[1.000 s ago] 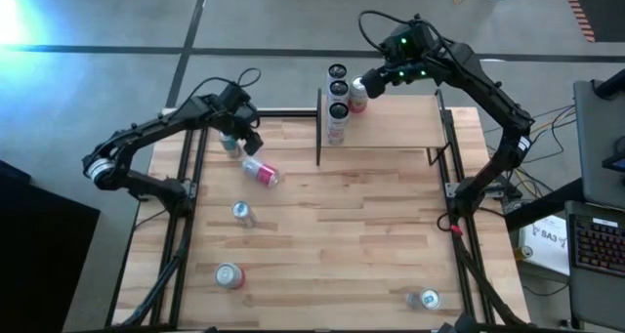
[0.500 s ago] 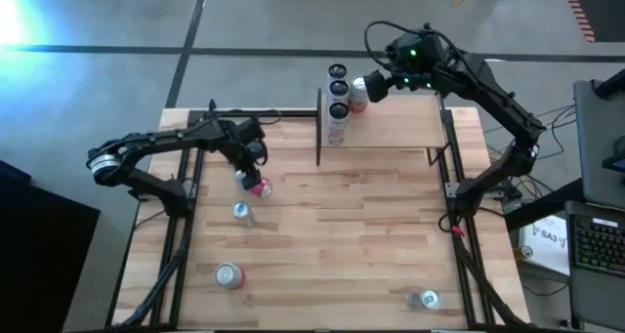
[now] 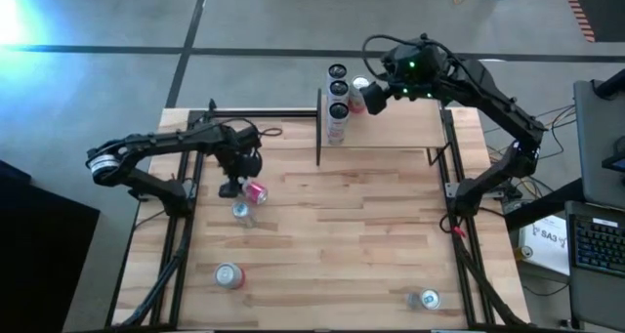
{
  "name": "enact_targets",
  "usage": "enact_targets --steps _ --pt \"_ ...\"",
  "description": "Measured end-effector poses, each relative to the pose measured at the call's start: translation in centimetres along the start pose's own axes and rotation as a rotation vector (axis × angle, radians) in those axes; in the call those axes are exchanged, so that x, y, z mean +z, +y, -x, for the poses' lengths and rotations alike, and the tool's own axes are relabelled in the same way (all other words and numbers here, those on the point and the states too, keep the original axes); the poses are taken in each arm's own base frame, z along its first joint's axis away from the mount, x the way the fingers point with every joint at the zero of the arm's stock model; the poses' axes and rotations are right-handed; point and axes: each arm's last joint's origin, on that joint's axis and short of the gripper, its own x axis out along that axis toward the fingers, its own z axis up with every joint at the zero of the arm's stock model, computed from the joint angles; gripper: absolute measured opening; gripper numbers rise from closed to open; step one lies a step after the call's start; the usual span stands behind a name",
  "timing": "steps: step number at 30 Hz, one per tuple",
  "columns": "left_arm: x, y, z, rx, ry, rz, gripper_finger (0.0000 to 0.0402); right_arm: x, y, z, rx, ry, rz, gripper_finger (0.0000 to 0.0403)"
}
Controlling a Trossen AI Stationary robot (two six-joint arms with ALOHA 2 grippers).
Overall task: Place canned beverage on shelf
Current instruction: Put the top pink and white soda can aligned with the other pink soda can on the shelf
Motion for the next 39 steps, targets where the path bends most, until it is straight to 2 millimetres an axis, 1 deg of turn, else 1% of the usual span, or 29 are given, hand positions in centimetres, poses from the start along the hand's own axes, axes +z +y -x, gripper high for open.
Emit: enact_targets --steps 3,8,10,13,19,23,29,34,36,39 --pt "-0.6 -0.1 -1.6 0.014 0.018 -0.013 0.027 -0.3 0.3 0.0 0.001 0.017 0.014 0.0329" --pt "-1.3 -0.2 -3.2 0.016 -0.012 -0.031 0.0296 -0.6 0.5 -0.2 -0.031 0.021 0.026 0.0329" --pt "-1.4 -0.2 -3.5 0.026 -0.02 -0.034 0.0296 -0.6 0.5 -0.3 -0.032 0.023 0.025 0.0329" --pt "-1.2 0.0 -3.5 0.081 -0.011 -0.041 0.0281 -0.6 0.5 -0.3 -0.033 0.023 0.013 0.0329" --pt "0.1 0.8 -2.1 0.222 -0.001 -0.047 0.0239 -0.6 0.5 -0.1 -0.03 0.019 -0.037 0.0329" --pt "1.6 1.4 -0.3 0.289 -0.053 -0.068 0.0234 -0.8 0.7 0.4 -0.019 0.018 -0.088 0.0329" --pt "3.4 1.9 1.6 0.319 -0.105 -0.149 0.0232 -1.5 1.5 1.2 0.014 0.024 -0.15 0.0329" --pt "5.3 1.7 3.2 0.348 -0.149 -0.237 0.0232 -3.0 2.6 1.8 0.019 0.051 -0.2 0.0329" --pt "6.1 1.3 3.6 0.351 -0.162 -0.304 0.0232 -3.9 3.0 1.5 0.022 0.088 -0.227 0.0329" --pt "7.4 0.4 3.8 0.353 -0.164 -0.42 0.0232 -5.8 4.2 0.7 0.031 0.158 -0.265 0.0329"
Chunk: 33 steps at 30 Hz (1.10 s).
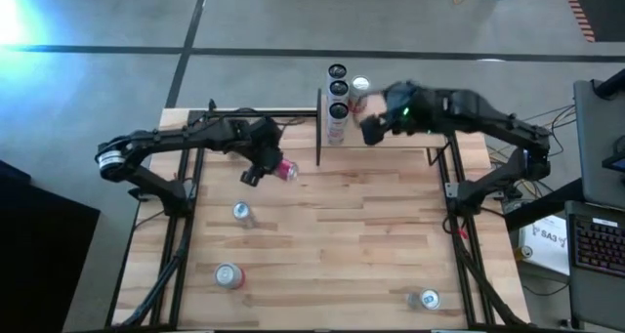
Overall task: Place canned beverage on shelf
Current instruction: Put the top pink and white soda can aligned with the other pink soda can on the shelf
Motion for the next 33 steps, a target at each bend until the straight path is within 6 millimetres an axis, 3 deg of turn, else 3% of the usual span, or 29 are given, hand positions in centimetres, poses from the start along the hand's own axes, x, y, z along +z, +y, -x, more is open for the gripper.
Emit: enact_targets --steps 9,20,27,33 --pt "5.2 -1.9 -0.1 -0.025 -0.11 -0.145 0.0231 -7.6 2.7 -3.2 0.003 0.17 -0.088 0.0329" --pt "12.7 -3.5 1.4 -0.048 -0.24 -0.034 0.0231 -14.5 3.9 -7.5 0.281 0.149 -0.08 0.0329" --pt "16.7 -5.4 0.4 -0.164 -0.2 -0.033 0.0231 -17.7 3.6 -8.4 0.464 0.102 -0.068 0.0329" --pt "17.8 -6.5 -0.8 -0.254 -0.136 0.058 0.0231 -19.5 3.0 -8.7 0.629 0.14 -0.062 0.0338"
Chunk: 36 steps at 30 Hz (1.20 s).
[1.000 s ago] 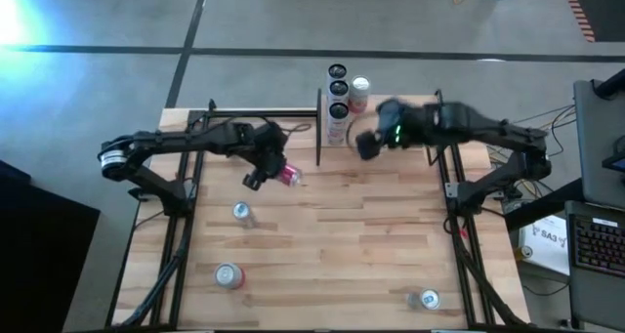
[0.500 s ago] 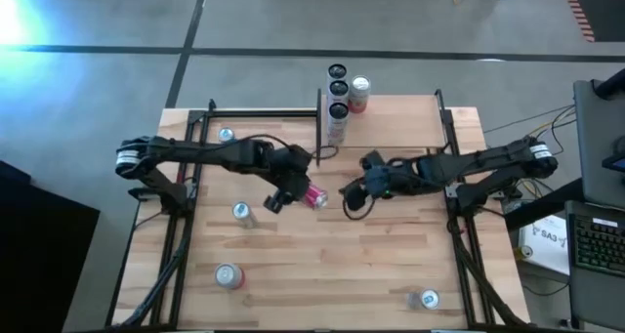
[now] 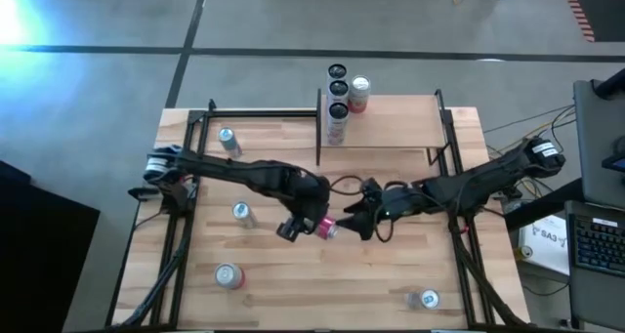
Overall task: Place canned beverage on shelf
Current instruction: Put the top pink and white soda can aligned with the other pink soda can on the shelf
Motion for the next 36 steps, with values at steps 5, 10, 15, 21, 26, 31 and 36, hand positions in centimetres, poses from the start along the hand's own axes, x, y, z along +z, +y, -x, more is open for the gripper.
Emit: enact_targets --steps 5,10,15,21,26,31,36 --pt "0.9 -0.8 0.3 -0.008 -0.039 0.006 0.0231 -1.1 -0.7 -1.0 0.049 0.022 -0.009 0.0369" --pt "1.3 -0.5 0.7 0.011 -0.081 0.024 0.0231 -1.7 -0.2 -2.2 0.102 0.009 -0.012 0.0383" --pt "1.2 -0.4 0.7 0.015 -0.08 0.006 0.0231 -2.1 -0.4 -3.5 0.058 -0.007 -0.047 0.0384" --pt "1.1 -0.2 0.8 0.016 -0.074 0.005 0.0231 -2.6 -0.5 -4.3 0.037 0.008 -0.08 0.0384" --pt "1.0 0.0 0.9 0.02 -0.078 0.01 0.0231 -2.6 -0.5 -4.3 0.034 0.01 -0.095 0.0375" --pt "1.0 0.1 0.9 0.021 -0.079 0.009 0.0231 -2.6 -0.5 -4.3 0.036 0.008 -0.093 0.0329" --pt "1.0 0.1 0.9 0.018 -0.078 0.086 0.0238 -2.6 -0.3 -4.3 0.052 0.008 -0.089 0.0304"
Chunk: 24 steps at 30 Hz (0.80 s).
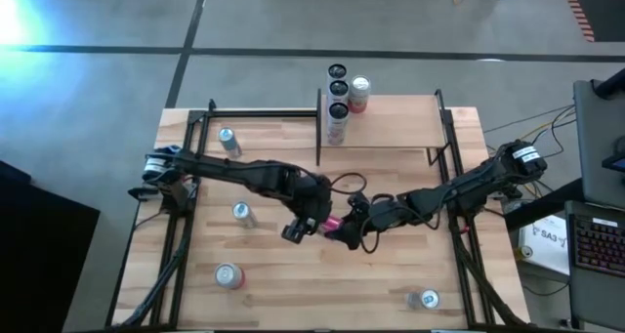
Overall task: Place canned beverage on shelf
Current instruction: Put the top pink and white soda can aligned with the other pink soda can on the shelf
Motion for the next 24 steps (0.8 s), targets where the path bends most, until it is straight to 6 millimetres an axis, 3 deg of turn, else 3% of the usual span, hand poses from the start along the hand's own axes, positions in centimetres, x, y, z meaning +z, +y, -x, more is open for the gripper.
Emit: enact_targets --steps 6,11,16,19,24 --pt "0.0 0.2 0.5 -0.016 -0.015 0.14 0.0297 0.2 0.1 0.3 -0.001 -0.026 0.037 0.0315" --pt "-0.4 0.8 3.3 -0.007 -0.058 0.219 0.0339 0.6 0.0 1.4 -0.011 -0.095 0.045 0.0309" --pt "-1.2 1.8 7.8 0.032 -0.166 0.315 0.0342 0.9 -0.2 2.7 0.01 -0.163 0.038 0.0308" --pt "-2.2 1.9 10.3 0.064 -0.273 0.364 0.0336 1.4 0.2 3.9 0.137 -0.265 0.032 0.0308" --pt "-4.7 1.6 12.7 0.1 -0.607 0.474 0.0327 1.7 0.1 6.0 0.348 -0.435 0.091 0.0307"
